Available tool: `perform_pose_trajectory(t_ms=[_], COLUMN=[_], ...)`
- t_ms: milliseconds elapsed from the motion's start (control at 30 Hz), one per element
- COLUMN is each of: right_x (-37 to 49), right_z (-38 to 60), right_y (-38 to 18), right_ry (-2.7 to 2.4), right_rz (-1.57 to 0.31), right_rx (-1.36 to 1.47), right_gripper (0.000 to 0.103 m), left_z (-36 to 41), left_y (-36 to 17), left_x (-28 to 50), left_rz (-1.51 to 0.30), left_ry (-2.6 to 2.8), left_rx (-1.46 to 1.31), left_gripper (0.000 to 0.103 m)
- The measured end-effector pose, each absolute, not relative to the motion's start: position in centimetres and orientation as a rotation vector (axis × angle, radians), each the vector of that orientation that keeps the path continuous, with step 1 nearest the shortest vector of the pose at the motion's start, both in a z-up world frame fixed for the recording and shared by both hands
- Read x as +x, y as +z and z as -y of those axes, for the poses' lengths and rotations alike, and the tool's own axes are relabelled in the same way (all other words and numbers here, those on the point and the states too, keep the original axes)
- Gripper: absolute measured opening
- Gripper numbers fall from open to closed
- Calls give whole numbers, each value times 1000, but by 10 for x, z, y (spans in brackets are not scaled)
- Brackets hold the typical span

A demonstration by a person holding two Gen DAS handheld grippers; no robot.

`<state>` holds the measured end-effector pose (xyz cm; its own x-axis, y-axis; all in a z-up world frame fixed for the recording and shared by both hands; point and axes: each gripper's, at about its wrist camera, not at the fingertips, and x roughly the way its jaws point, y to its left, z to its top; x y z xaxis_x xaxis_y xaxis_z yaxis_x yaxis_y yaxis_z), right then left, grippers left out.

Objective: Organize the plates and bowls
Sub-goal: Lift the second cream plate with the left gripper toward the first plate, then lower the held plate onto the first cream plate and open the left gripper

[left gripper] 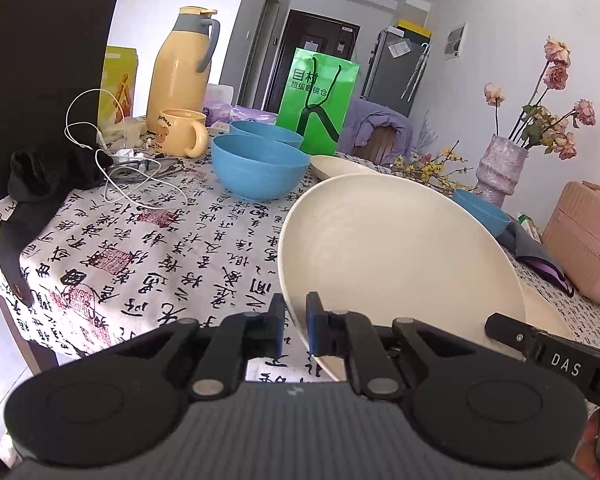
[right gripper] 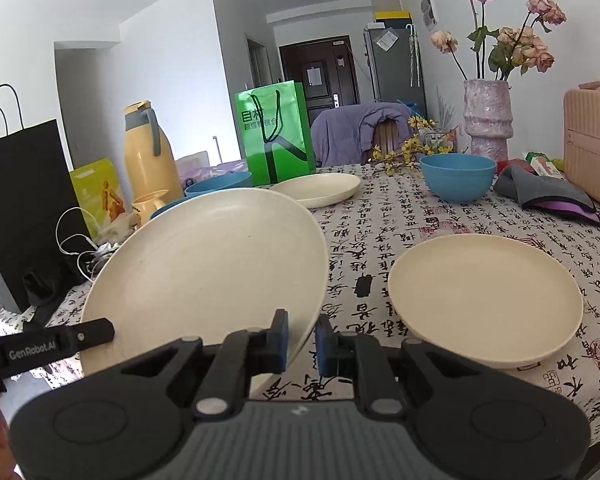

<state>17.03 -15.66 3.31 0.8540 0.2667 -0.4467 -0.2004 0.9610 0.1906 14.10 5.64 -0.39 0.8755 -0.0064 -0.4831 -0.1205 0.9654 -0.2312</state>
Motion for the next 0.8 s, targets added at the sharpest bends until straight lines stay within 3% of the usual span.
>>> perform_pose_trajectory(t_ms=[367,800], right_x=[192,219], right_z=[169,284], right_y=[31,29], right_ry=[210,-1], right_rz=[-506,-506], right_rx=[147,206], right_gripper=[14,14], left_z=[-39,85], left_y=[-3,-9], left_x=[175,249], left_rz=[-555,-617], left_ry=[11,-200], left_rx=[-252,-188], left_gripper=[11,11])
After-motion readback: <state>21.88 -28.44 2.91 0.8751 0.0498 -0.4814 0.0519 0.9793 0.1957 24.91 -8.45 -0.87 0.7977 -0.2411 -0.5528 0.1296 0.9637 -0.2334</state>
